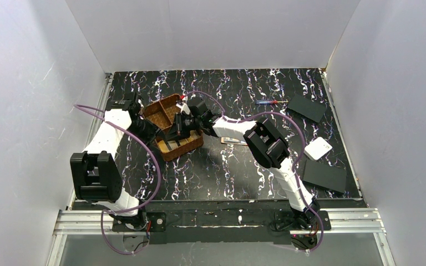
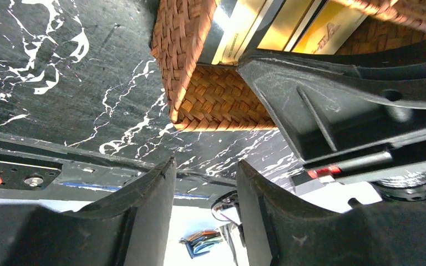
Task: Put the credit cards into the card holder
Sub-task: Pick up the credit card from the storage box.
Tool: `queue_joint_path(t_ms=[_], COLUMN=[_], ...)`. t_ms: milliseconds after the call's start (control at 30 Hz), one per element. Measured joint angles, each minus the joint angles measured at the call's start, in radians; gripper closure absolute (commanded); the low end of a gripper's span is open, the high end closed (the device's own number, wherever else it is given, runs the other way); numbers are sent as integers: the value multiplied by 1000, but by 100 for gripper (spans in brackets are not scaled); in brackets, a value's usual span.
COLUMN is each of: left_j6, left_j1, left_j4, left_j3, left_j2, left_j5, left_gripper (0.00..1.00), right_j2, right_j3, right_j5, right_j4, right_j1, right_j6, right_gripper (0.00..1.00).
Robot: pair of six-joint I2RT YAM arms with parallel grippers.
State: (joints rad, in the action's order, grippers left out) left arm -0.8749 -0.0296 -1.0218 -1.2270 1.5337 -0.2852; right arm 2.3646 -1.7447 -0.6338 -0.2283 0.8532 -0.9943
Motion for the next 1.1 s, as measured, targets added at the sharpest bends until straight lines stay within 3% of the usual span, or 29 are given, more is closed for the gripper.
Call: queue_joint_path(t_ms=[100,367,400,533,733,900,1100], left_j6=[3,54,62,88,126,64,-30], left_j1=[12,11,8,4,-65,-134,-136], left_j4=[-12,3,4,8,18,47,96], left_j3=[-24,-108,-109,-110,-100,-8,89], left_j2=[16,211,224,244,241,160,75], left_j5=[9,68,77,107,163,171,157], left_gripper=[55,54,56,83,97,100,100], right_j2=[0,-15,-17,-22,-48,-86,-103], right_j3=[-5,-35,-35,-33,29,39,60], right_j5=[34,104,107,114,135,190,197], right_j4=[89,251,257,282,317,374,388], right_j1=[-7,-22,-21,-13,-2,-2,0], right_j6=[64,225,234,251,257,304,343], right_gripper=[68,59,58,55,46,41,41])
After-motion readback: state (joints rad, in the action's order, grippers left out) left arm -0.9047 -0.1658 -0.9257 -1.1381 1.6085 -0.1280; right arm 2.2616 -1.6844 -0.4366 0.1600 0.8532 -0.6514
